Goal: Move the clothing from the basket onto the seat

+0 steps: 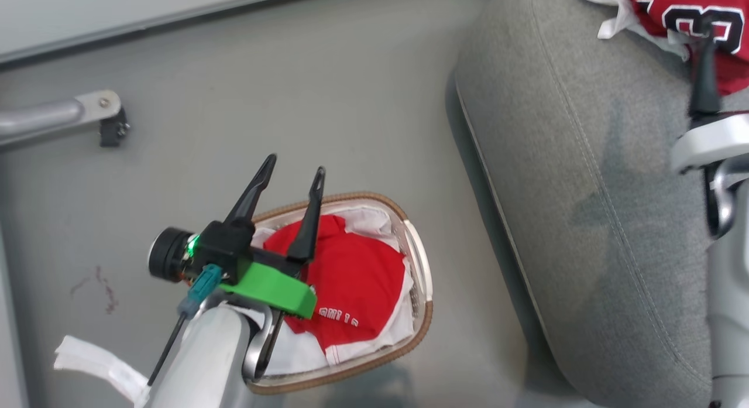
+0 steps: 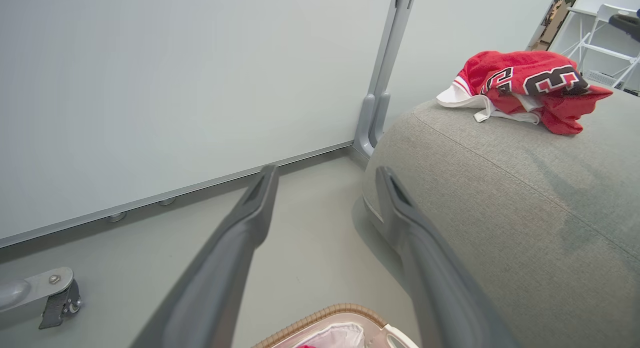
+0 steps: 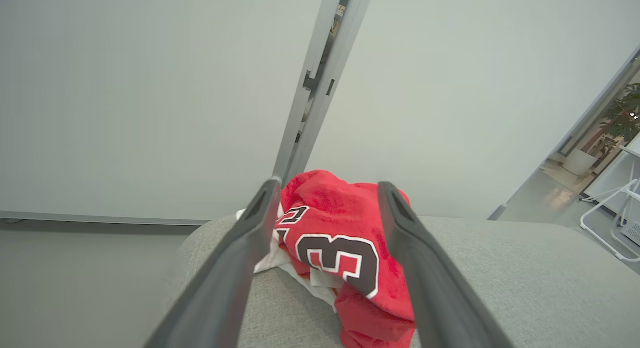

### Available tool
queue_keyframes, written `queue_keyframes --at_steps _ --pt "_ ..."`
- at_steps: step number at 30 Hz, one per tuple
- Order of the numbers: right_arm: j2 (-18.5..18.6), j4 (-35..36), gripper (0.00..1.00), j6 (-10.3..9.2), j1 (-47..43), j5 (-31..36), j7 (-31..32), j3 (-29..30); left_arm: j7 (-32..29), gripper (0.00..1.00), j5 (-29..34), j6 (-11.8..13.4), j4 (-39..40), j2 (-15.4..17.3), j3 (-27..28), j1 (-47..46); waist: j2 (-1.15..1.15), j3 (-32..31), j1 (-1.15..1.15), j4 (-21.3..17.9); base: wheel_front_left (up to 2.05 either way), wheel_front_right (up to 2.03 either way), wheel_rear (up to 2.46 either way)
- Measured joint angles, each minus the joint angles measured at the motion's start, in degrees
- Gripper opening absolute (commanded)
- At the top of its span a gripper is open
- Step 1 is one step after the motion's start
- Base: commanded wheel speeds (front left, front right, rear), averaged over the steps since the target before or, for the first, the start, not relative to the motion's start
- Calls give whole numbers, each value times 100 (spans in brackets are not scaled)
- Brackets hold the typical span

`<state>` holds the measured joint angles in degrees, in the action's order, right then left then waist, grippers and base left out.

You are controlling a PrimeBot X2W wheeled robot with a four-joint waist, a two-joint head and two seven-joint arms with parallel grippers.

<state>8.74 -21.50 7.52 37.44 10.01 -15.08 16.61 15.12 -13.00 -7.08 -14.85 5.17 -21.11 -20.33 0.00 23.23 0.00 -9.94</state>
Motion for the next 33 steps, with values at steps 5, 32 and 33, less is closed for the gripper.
queue_keyframes --at_steps 5,32,33 --pt "-196 -127 100 1 -283 -138 0 -622 0 100 -16 0 -132 -78 505 413 0 -475 0 185 0 0 0" --pt "-598 289 100 0 -2736 -1847 0 -1672 0 100 -126 -4 -182 -227 1879 2044 0 -1855 0 955 0 0 0" --pt "-598 301 100 0 -2799 -1847 0 -1666 0 100 -140 -3 -175 -227 1882 2080 0 -1872 0 955 0 0 0"
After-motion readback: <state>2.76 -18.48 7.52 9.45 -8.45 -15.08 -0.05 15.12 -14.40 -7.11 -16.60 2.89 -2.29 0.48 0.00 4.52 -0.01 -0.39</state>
